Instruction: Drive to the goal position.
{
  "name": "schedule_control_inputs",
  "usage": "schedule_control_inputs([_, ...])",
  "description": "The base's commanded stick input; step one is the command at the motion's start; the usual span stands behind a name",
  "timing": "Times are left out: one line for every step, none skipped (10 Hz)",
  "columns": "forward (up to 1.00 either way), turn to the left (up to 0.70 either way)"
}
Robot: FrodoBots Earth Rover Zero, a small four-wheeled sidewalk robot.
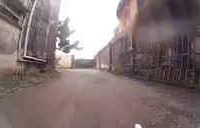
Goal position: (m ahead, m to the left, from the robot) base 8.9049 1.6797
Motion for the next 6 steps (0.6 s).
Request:
schedule_control_inputs([0.7, 0.0])
schedule_control_inputs([0.7, 0.0])
schedule_control_inputs([0.7, 0.0])
schedule_control_inputs([0.7, -0.04])
schedule_control_inputs([0.7, -0.18])
schedule_control_inputs([0.7, -0.22])
